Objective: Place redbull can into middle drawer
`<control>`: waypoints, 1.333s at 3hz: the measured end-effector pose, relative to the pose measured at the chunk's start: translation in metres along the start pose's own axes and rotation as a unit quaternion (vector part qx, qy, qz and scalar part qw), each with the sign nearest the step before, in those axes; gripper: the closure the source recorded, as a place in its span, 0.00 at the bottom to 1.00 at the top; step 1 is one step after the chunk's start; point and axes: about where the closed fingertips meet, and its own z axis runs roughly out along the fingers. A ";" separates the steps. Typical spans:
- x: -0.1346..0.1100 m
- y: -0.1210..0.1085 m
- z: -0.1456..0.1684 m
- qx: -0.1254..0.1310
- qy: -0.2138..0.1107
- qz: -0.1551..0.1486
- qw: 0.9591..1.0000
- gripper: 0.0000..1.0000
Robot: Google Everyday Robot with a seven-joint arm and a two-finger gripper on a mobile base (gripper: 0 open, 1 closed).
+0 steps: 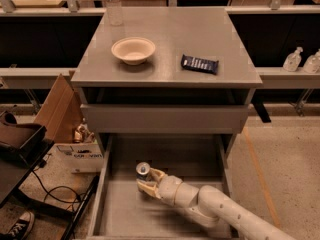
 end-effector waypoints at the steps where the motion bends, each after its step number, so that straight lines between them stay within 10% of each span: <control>1: 0.025 0.001 0.008 0.001 0.006 0.025 1.000 1.00; 4: 0.023 0.005 0.012 -0.004 0.004 0.025 1.000 0.36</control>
Offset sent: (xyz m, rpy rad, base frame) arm -0.0007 0.0050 -0.0231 0.0135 0.0446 -0.0076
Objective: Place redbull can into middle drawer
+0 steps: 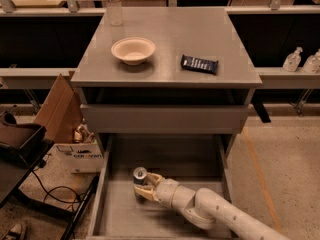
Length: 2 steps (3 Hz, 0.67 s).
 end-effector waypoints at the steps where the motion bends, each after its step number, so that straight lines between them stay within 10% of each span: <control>1: 0.000 0.001 0.001 -0.001 0.000 0.000 1.000 0.13; 2: -0.001 0.002 0.002 -0.002 -0.001 0.000 1.000 0.00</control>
Offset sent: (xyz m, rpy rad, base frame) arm -0.0003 0.0014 0.0003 0.0010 -0.0001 0.0023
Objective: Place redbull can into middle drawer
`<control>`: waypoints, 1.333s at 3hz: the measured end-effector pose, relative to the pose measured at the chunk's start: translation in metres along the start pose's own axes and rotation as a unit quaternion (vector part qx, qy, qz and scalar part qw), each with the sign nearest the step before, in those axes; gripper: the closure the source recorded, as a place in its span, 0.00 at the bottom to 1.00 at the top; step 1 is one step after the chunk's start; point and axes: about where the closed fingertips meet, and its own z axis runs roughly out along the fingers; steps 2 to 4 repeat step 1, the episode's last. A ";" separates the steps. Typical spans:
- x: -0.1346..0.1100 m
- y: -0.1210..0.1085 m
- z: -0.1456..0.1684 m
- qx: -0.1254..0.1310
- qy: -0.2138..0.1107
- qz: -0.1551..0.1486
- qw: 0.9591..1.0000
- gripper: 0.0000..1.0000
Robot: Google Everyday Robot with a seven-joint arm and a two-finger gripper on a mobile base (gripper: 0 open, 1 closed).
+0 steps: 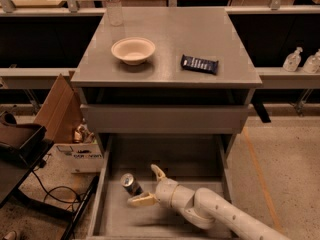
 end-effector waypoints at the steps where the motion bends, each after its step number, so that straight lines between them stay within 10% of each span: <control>1: 0.000 0.000 0.000 0.000 0.000 0.000 1.000 0.00; 4: 0.000 0.000 0.000 0.000 0.000 0.000 1.000 0.00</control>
Offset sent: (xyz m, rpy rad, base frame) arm 0.0000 0.0000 0.0000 0.0000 0.0000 0.0000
